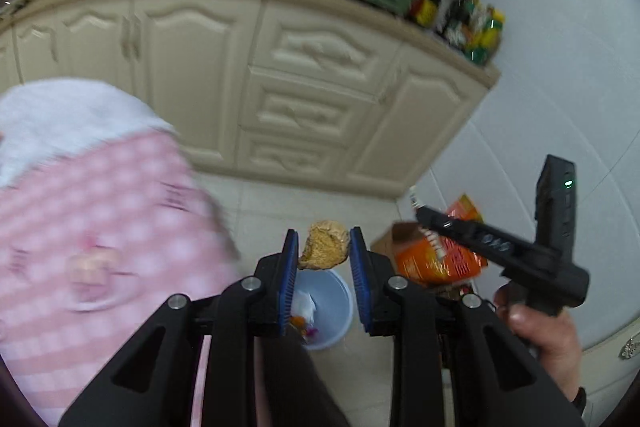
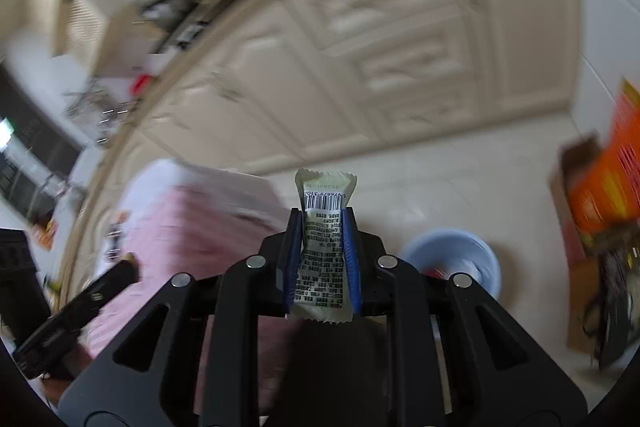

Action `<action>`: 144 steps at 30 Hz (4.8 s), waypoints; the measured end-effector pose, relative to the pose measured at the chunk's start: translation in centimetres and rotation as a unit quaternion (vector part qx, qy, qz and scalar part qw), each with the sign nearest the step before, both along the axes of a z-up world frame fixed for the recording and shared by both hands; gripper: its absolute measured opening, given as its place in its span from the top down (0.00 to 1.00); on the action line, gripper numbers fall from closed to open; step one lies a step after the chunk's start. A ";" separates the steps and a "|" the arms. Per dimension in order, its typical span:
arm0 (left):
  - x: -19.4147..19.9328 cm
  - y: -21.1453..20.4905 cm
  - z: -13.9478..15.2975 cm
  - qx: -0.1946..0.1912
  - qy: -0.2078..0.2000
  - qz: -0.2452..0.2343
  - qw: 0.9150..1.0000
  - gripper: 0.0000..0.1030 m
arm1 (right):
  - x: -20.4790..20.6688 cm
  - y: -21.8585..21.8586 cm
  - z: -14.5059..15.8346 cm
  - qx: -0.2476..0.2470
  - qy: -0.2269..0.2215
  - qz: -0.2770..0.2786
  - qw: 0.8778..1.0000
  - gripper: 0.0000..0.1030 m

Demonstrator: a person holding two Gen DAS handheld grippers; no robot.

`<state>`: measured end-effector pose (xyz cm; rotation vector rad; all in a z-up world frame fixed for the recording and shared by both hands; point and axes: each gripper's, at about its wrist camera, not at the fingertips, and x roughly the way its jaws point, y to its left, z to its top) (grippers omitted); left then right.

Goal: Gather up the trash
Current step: 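Carry the cookie and barcode wrapper to the blue bin and release both, then return both grippers to the table above the black wrapper, then grasp the black candy wrapper with the left gripper while the right grasps the orange slice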

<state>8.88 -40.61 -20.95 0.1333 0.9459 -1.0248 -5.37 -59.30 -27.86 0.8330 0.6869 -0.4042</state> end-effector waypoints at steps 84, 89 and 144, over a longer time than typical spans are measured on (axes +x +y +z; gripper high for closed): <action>20.1 23.8 3.1 0.092 -0.117 0.252 0.956 0.07 | 21.2 24.3 15.6 -0.180 -0.052 0.227 0.956 0.06; 22.6 22.4 1.0 0.117 -0.095 0.236 0.960 0.07 | 23.3 23.7 15.2 -0.168 -0.033 0.231 0.958 0.06; 13.6 31.4 8.6 -0.025 -0.077 0.289 0.954 0.80 | 25.4 29.1 15.2 -0.163 -0.072 0.349 0.920 0.63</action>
